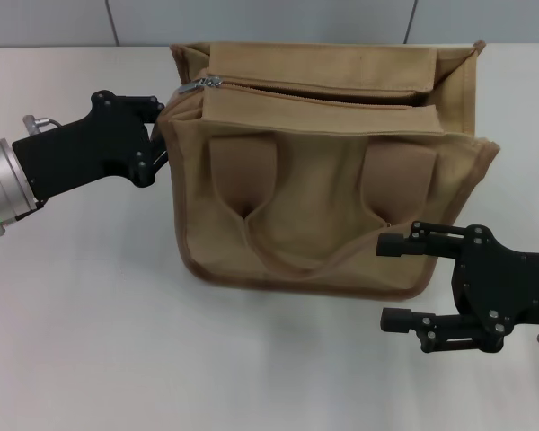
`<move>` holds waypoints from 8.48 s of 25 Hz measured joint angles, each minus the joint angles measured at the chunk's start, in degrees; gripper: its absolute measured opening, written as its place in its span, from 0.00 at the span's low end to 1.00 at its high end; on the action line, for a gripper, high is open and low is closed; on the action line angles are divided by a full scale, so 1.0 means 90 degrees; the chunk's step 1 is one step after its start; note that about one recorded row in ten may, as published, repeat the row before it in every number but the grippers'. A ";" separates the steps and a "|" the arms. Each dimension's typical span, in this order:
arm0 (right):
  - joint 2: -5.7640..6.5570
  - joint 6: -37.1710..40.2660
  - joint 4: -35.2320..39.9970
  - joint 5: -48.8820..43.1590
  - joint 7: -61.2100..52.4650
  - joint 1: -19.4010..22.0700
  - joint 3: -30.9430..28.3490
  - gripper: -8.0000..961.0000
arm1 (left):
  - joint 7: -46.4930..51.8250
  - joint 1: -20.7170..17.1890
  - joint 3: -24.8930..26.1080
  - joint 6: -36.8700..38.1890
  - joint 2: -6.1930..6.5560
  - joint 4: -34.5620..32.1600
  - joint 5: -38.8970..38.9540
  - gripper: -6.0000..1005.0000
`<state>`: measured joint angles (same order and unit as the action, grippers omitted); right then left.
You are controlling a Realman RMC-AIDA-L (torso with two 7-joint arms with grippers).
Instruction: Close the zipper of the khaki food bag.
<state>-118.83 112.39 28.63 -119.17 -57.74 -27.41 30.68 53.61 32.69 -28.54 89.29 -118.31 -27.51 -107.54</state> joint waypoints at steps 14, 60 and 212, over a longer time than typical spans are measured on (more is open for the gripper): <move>0.0000 0.0033 0.0006 0.0146 0.0001 0.0005 -0.0014 0.81 | 0.0222 -0.0102 0.0018 0.1153 0.0166 -0.0011 0.0753 0.01; 0.0250 -0.0909 0.0167 0.1859 -0.4305 -0.1453 0.0453 0.81 | -0.0500 0.0300 -0.0659 0.1354 -0.0054 0.0156 0.1295 0.01; 0.0081 -0.1302 0.1869 0.1996 -0.5584 -0.1609 0.2715 0.81 | -0.0624 0.0379 -0.0656 0.1293 -0.0056 0.0300 0.1424 0.01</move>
<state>-118.10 100.67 45.45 -101.21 -108.00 -41.89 55.11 48.00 36.10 -34.45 100.93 -118.81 -24.81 -94.73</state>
